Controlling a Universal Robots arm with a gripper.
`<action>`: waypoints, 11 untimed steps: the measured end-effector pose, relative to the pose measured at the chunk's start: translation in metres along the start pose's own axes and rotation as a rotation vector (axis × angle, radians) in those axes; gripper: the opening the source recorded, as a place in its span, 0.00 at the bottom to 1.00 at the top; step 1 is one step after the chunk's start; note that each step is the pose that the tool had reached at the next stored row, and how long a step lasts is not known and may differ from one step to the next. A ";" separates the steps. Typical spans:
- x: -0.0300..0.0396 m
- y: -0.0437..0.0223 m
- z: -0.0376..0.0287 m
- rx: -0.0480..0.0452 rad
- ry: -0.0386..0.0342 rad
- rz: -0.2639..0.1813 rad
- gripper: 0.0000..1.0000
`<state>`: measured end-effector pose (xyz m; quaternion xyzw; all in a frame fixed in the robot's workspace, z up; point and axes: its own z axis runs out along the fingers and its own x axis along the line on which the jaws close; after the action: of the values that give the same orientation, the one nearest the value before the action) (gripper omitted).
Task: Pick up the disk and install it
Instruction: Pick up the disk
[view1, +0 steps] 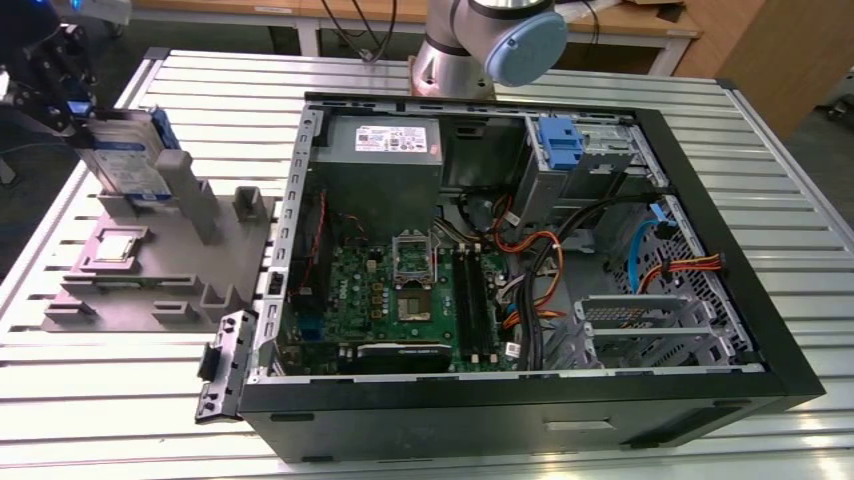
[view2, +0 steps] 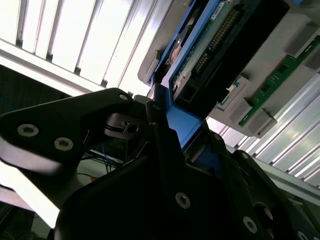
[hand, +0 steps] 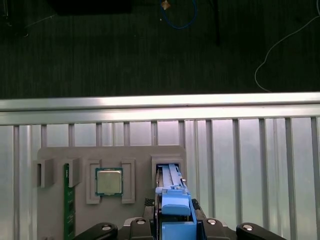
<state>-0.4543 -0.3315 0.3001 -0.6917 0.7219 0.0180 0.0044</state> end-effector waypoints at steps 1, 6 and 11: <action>0.0000 0.0000 -0.0007 0.0001 0.0000 0.000 0.37; -0.0001 0.0001 -0.0048 0.0002 -0.0001 0.000 0.37; -0.0003 0.0002 -0.0097 0.0002 -0.0001 0.000 0.37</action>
<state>-0.4543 -0.3315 0.3098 -0.6917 0.7219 0.0180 0.0045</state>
